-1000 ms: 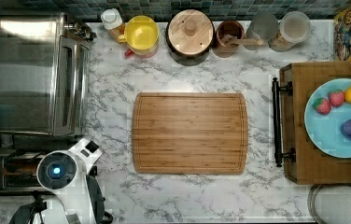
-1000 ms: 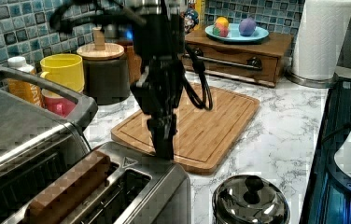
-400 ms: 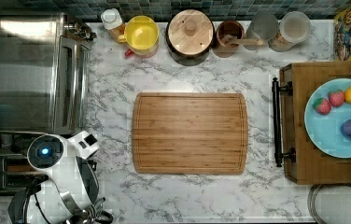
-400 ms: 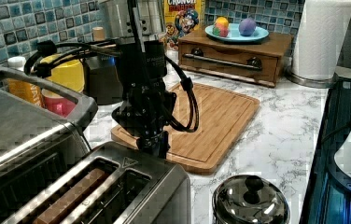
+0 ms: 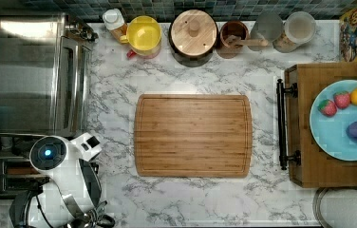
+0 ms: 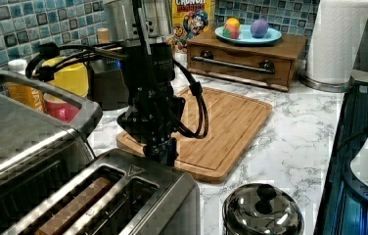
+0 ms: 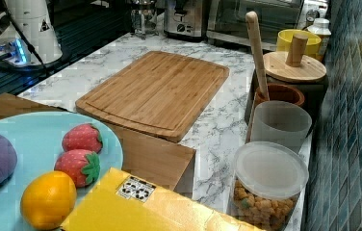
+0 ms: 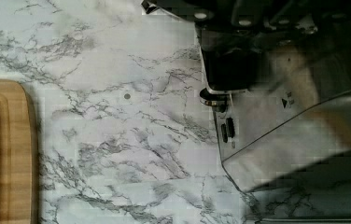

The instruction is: Turn on the toaster.

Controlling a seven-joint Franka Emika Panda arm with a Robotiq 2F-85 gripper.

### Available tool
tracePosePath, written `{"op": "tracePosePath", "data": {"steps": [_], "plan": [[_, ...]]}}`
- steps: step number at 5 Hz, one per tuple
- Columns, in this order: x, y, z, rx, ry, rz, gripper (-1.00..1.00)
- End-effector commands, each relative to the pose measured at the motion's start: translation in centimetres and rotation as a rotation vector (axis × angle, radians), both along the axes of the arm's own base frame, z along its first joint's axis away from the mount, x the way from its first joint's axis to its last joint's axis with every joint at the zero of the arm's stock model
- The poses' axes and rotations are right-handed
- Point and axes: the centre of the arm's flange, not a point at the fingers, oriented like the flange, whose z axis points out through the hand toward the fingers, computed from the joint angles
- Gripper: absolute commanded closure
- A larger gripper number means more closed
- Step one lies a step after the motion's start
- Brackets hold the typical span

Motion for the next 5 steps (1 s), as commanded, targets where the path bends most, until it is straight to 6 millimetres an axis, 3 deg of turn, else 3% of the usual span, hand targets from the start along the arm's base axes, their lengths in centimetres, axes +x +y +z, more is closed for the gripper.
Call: {"op": "tracePosePath", "data": {"steps": [1, 2, 3, 5], "plan": [[-1.0, -5.6, -9.2, 0.002, 0.128, 0.034, 1.00], [-3.8, -6.7, -13.9, -0.025, 0.169, 0.050, 1.00], [-4.5, -7.8, -15.8, -0.042, 0.237, 0.023, 1.00], [-5.2, -8.7, -13.2, 0.001, 0.165, 0.061, 1.00]]}}
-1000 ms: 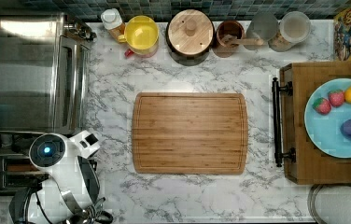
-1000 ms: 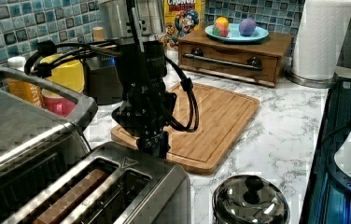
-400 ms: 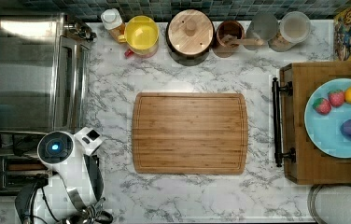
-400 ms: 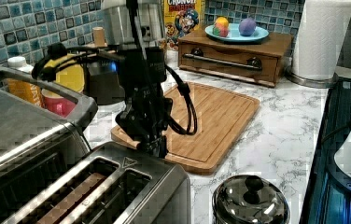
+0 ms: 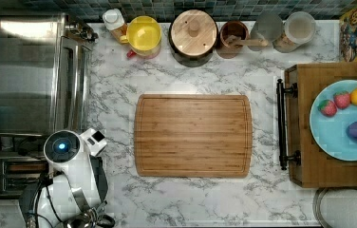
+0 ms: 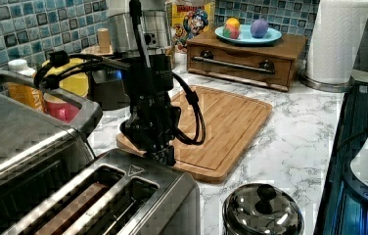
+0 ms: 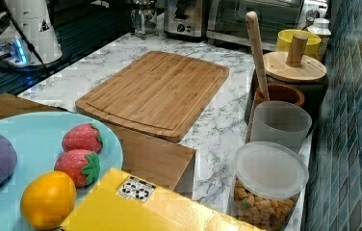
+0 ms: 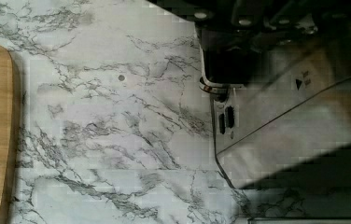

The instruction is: Turn on the toaster.

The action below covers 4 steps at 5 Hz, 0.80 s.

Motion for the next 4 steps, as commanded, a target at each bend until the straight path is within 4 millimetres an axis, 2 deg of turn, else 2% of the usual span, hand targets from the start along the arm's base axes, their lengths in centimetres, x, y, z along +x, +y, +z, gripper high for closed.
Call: {"op": "tracePosePath", "data": {"steps": [1, 4], "plan": [[-5.91, -7.08, -11.79, -0.102, 0.171, 0.049, 1.00], [-5.94, -7.09, -11.81, -0.102, 0.171, 0.049, 1.00]]}}
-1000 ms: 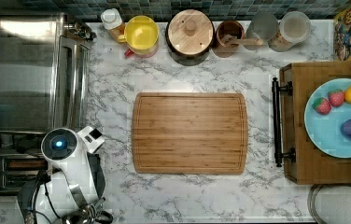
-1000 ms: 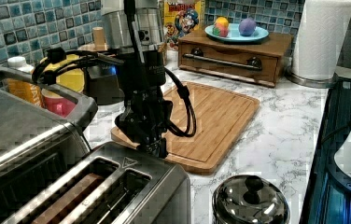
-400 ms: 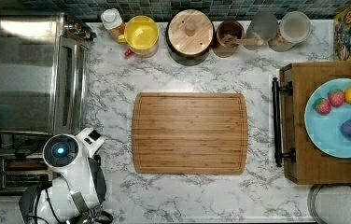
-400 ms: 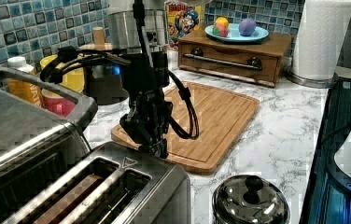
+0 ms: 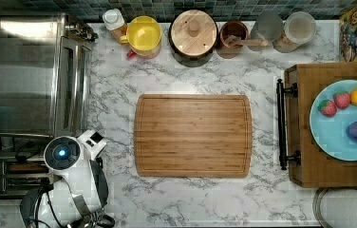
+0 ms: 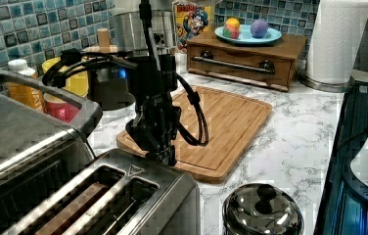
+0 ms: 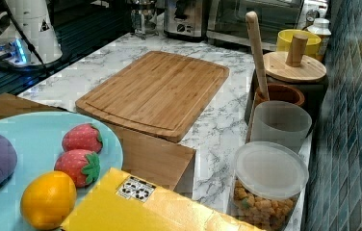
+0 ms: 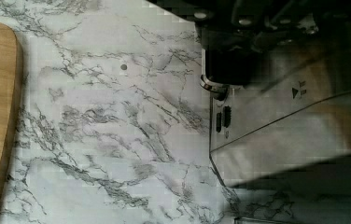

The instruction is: Turn on the toaster.

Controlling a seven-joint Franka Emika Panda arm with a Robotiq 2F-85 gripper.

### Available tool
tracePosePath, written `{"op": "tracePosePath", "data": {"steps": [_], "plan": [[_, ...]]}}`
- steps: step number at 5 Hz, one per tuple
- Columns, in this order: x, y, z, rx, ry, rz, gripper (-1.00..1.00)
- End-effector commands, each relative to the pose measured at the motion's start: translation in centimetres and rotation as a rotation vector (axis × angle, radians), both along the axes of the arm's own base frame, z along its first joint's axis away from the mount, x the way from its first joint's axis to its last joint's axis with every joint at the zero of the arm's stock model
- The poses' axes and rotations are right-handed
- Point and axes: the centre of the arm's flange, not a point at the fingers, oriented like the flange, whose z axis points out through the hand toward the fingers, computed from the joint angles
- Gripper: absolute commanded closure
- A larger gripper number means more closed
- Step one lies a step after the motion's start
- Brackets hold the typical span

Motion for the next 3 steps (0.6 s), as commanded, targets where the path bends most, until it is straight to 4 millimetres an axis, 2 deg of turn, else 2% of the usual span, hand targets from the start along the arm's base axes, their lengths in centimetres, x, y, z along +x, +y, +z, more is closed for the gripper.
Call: {"op": "tracePosePath", "data": {"steps": [1, 3], "plan": [[-5.25, -6.92, -11.92, -0.129, 0.215, -0.028, 1.00], [-5.24, -6.91, -11.91, -0.129, 0.215, -0.028, 1.00]]}}
